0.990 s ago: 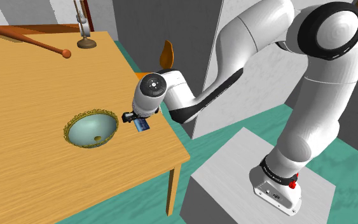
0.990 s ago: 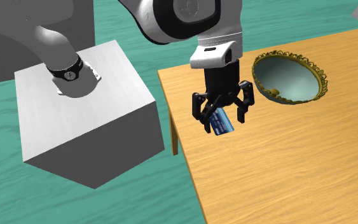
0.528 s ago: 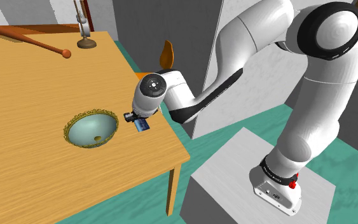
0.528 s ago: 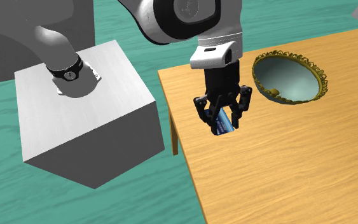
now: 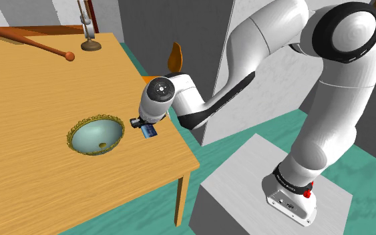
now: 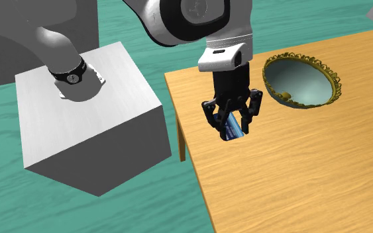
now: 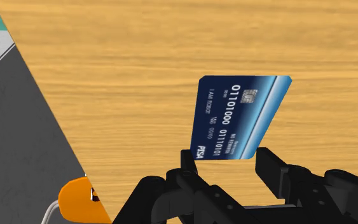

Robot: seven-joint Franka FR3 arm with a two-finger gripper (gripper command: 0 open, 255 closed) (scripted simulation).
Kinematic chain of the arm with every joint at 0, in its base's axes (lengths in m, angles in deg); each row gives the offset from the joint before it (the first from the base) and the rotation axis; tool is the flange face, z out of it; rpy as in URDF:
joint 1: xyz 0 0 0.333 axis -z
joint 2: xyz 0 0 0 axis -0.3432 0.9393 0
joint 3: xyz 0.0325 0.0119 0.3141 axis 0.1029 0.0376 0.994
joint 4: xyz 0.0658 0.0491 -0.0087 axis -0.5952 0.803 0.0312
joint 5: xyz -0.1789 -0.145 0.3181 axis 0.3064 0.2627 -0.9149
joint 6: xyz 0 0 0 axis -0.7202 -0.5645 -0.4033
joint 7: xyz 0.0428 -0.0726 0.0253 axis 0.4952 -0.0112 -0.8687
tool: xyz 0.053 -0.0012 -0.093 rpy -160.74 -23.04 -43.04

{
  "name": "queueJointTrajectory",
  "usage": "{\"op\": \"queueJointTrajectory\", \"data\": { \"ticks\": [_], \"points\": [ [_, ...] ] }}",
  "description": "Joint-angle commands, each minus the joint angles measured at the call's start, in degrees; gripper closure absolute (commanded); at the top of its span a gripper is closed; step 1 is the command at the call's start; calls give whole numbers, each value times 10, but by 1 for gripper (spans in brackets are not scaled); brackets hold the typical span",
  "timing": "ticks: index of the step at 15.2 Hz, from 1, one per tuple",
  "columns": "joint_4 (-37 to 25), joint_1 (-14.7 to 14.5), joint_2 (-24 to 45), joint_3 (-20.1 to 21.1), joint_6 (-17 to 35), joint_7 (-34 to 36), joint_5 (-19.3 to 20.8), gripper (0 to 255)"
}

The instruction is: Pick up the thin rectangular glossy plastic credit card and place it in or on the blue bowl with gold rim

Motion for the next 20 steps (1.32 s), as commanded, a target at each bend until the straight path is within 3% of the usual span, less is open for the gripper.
{"op": "queueJointTrajectory", "data": {
  "ticks": [1, 20],
  "points": [
    [0, 4, -6, 4, 0, -8, -10, 255],
    [-20, 62, -128, 62, -25, -176, -210, 255]
  ]
}}
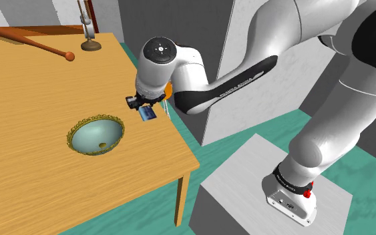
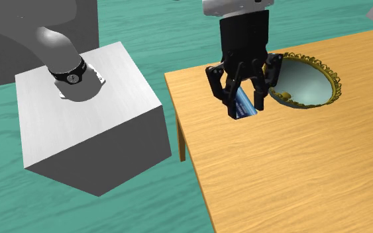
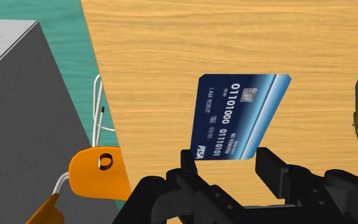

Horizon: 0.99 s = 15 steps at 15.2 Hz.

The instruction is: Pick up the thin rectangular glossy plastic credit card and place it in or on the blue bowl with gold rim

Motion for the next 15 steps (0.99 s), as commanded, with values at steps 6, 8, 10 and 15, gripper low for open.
{"op": "queueJointTrajectory", "data": {
  "ticks": [6, 8, 10, 15],
  "points": [
    [-20, 10, -39, 7, -20, -61, -70, 255],
    [-26, 11, -49, 7, -27, -77, -88, 255],
    [-34, 12, -59, 7, -35, -93, -105, 255],
    [-92, -7, -13, 26, -90, -66, -69, 255]
  ]
}}
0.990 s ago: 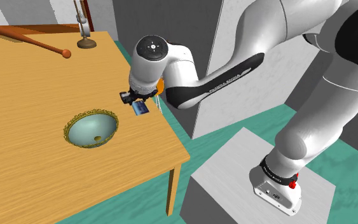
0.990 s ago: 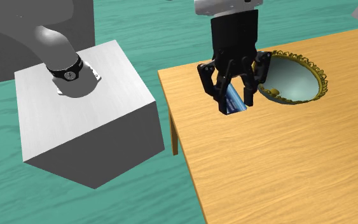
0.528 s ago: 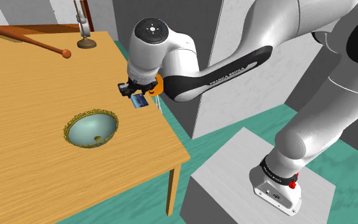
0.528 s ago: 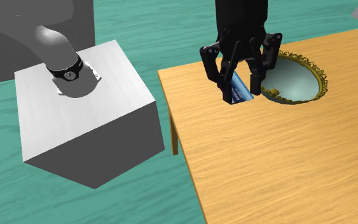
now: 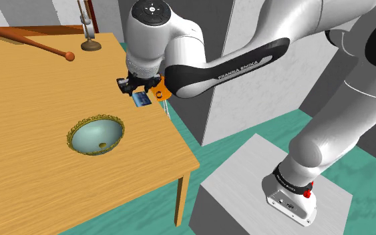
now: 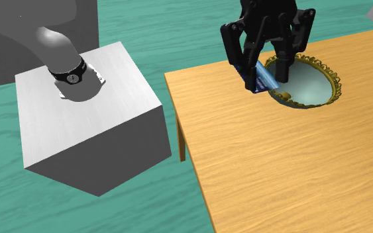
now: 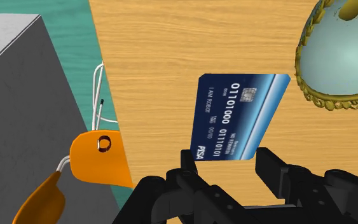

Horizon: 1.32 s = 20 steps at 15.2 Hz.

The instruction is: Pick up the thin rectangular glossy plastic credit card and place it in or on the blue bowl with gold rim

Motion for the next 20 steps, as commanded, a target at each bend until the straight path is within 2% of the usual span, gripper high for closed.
{"op": "queueJointTrajectory", "data": {
  "ticks": [1, 5, 12, 20],
  "points": [
    [-43, -24, 49, 13, -43, 38, 47, 255],
    [-151, -117, 156, 5, -136, 92, 132, 255],
    [-384, -315, 322, -45, -273, 110, 226, 255],
    [-336, -304, 329, -54, -232, 144, 240, 255]
  ]
}}
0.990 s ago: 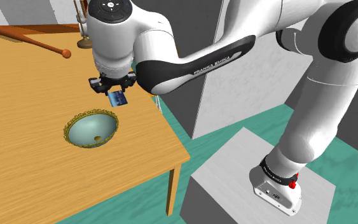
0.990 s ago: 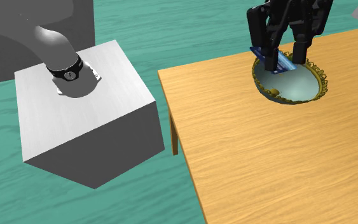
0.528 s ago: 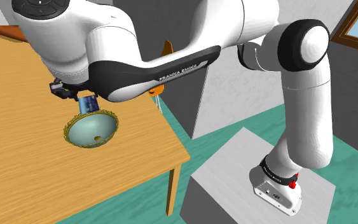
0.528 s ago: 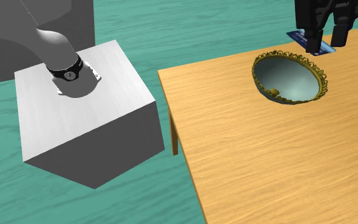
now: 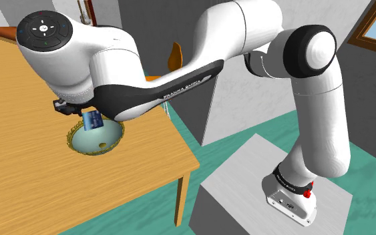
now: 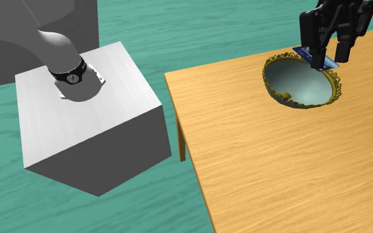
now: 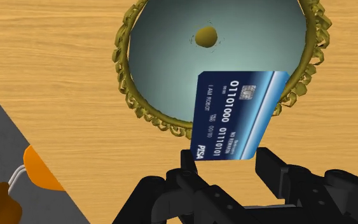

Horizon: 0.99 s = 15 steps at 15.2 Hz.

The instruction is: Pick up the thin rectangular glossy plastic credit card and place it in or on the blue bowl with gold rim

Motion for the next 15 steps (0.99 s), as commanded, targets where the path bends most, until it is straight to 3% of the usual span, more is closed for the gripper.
{"op": "queueJointTrajectory", "data": {
  "ticks": [1, 15],
  "points": [
    [9, 0, 5, -3, 9, 9, 5, 255],
    [42, 2, 19, -15, 42, 41, 26, 255]
  ]
}}
